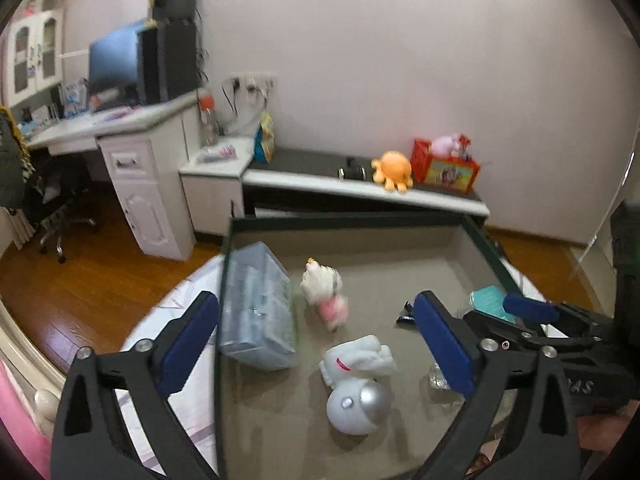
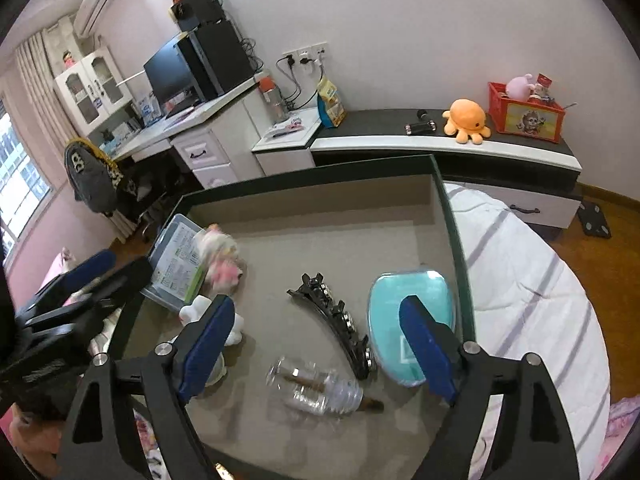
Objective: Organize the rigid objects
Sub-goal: 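Withdraw both tools from the tray box back over the table, then grasp the pink block donut with the left tool while the right tool grasps the doll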
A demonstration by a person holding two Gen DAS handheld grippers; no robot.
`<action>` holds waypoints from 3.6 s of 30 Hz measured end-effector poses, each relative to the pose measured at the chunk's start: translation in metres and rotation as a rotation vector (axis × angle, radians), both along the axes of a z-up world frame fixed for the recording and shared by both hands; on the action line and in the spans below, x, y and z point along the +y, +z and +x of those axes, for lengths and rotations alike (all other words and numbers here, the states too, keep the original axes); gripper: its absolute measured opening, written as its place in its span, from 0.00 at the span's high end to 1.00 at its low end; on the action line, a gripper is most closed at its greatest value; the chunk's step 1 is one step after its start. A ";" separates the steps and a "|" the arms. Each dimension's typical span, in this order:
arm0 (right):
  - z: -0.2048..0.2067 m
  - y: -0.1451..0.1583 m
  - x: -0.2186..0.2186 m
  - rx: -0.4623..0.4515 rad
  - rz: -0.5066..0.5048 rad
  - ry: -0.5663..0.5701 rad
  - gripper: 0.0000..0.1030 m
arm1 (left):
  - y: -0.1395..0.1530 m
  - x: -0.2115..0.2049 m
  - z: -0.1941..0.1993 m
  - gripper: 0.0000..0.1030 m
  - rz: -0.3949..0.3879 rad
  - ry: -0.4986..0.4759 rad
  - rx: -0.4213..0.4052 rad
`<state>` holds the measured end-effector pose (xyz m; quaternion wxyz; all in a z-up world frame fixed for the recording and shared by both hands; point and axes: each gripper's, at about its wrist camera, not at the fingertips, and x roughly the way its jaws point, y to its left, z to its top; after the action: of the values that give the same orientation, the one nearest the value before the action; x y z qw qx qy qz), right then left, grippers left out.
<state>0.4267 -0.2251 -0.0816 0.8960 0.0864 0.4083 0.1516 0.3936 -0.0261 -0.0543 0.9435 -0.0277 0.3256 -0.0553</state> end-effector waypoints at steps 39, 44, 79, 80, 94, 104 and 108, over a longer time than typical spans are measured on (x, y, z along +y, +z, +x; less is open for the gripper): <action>-0.264 0.078 -0.004 -0.303 -0.143 -0.204 0.00 | 0.056 0.013 -0.246 0.00 0.084 0.113 -0.169; -0.272 0.075 -0.004 -0.295 -0.147 -0.201 0.00 | 0.053 0.013 -0.255 0.00 0.082 0.114 -0.155; -0.248 0.017 -0.002 -0.093 -0.134 -0.147 0.00 | -0.014 0.016 -0.220 0.00 0.114 0.109 0.013; -0.245 0.012 0.000 -0.080 -0.132 -0.142 0.00 | -0.019 0.016 -0.216 0.00 0.117 0.106 0.022; -0.195 -0.044 0.030 0.069 -0.111 -0.131 0.00 | -0.076 0.019 -0.137 0.00 0.169 0.025 0.147; -0.180 -0.060 0.043 0.058 -0.174 -0.160 0.33 | -0.093 0.011 -0.101 0.00 0.183 -0.026 0.227; -0.184 -0.058 0.041 0.048 -0.166 -0.133 0.48 | -0.095 0.010 -0.095 0.33 0.123 -0.057 0.243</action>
<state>0.2430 -0.1843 -0.1393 0.8981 0.0422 0.4344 0.0552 0.2984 -0.0160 -0.1491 0.8951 0.0332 0.4408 -0.0583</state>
